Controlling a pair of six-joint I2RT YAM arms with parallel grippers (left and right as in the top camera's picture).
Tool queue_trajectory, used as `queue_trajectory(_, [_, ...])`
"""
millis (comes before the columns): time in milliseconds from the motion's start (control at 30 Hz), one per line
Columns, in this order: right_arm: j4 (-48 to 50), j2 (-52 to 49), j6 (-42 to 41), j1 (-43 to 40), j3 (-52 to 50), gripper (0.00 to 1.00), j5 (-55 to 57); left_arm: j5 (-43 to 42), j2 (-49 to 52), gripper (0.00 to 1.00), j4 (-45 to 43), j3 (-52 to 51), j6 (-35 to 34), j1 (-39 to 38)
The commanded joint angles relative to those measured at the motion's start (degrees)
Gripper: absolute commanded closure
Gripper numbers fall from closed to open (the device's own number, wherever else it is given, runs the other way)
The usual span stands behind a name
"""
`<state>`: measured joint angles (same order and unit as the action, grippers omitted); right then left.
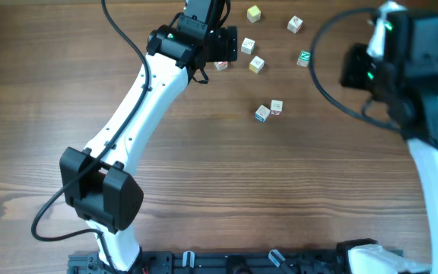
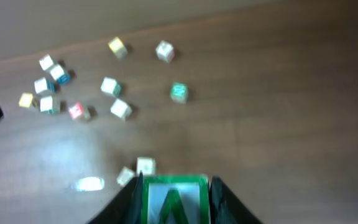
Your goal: Form a circle
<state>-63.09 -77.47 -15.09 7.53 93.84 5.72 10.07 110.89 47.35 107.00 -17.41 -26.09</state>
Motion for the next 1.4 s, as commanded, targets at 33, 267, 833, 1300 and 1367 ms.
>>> queue_trajectory(33, [-7.2, 2.1, 0.0, -0.3, -0.7, 0.81, -1.9, 0.5, -1.3, 0.00, -0.1, 1.0, 0.5, 0.2])
queue_trajectory(267, [1.3, 1.6, 0.1, -0.3, -16.7, 0.81, -4.7, 0.5, -1.3, 0.00, -0.1, 1.0, 0.5, 0.2])
queue_trajectory(833, [38.5, -9.9, 11.8, -0.3, -43.8, 0.83, -16.2, 0.5, -1.3, 0.00, -0.1, 1.0, 0.5, 0.2])
queue_trajectory(1300, [45.4, -21.0, 14.0, -0.3, -43.8, 0.80, -18.1, 0.5, -1.3, 0.00, -0.1, 1.0, 0.5, 0.2])
queue_trajectory(1367, [46.6, -21.0, 14.0, -0.3, -43.8, 0.76, -18.8, 0.5, -1.3, 0.00, -0.1, 1.0, 0.5, 0.2])
